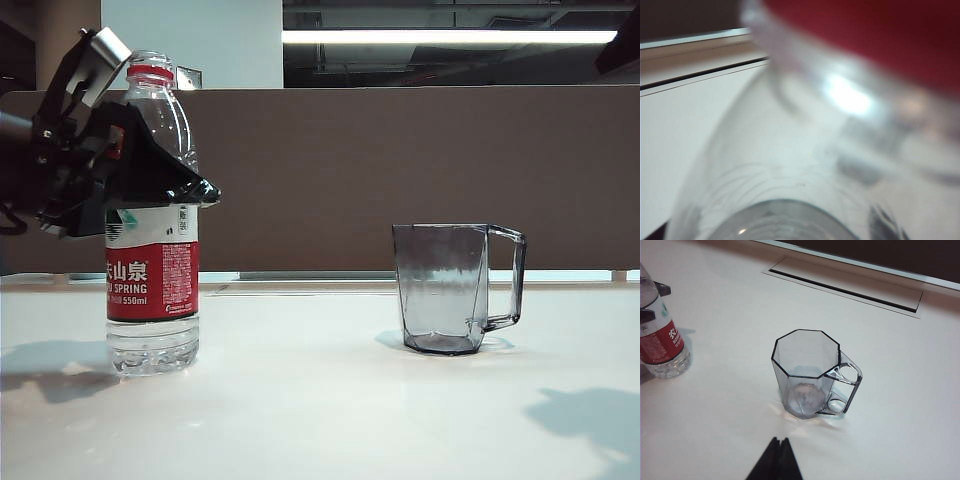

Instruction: Pick up the mineral water bottle with the left hand on the table and pour water into the mug until it's half full.

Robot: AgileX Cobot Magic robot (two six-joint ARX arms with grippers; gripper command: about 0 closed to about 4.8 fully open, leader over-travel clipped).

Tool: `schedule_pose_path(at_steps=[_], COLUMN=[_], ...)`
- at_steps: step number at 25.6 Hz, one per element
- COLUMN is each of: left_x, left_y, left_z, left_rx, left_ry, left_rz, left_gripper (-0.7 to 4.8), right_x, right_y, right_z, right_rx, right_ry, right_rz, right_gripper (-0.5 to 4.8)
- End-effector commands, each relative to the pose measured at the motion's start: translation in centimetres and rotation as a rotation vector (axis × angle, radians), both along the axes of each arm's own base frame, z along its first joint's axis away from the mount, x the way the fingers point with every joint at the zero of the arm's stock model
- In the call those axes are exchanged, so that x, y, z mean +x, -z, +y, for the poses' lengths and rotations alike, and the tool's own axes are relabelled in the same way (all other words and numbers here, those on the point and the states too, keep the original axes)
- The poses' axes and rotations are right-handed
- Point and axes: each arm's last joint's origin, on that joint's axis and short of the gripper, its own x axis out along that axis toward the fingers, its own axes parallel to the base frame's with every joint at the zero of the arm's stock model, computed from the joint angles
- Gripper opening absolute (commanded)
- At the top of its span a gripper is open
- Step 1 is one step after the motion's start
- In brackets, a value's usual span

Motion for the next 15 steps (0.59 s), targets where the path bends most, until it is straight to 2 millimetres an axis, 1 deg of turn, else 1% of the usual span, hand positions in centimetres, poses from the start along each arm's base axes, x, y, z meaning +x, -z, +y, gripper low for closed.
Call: schedule_pose_path(at_steps=[1, 3, 6, 15], left_x=[0.01, 0.01, 0.01, 0.01], left_y=[-0.15, -0.15, -0.15, -0.14], left_z=[0.0, 0.0, 0.0, 0.01], left_rx=[-0.003, -0.003, -0.003, -0.002], left_ry=[0.006, 0.005, 0.004, 0.004], left_rz=[-0.017, -0.017, -0.017, -0.016], left_gripper=[3.61, 3.07, 2.68, 2.68], right_x=[0.02, 0.02, 0.02, 0.02], right_y=[-0.36, -0.36, -0.36, -0.36], right_z=[-0.01, -0.01, -0.01, -0.01], right_rx=[0.017, 0.017, 0.017, 0.017], right_ry=[0.006, 0.006, 0.006, 0.006], right_rz=[-0.015, -0.015, -0.015, -0.015], right_gripper=[-0.02, -0.02, -0.02, -0.02])
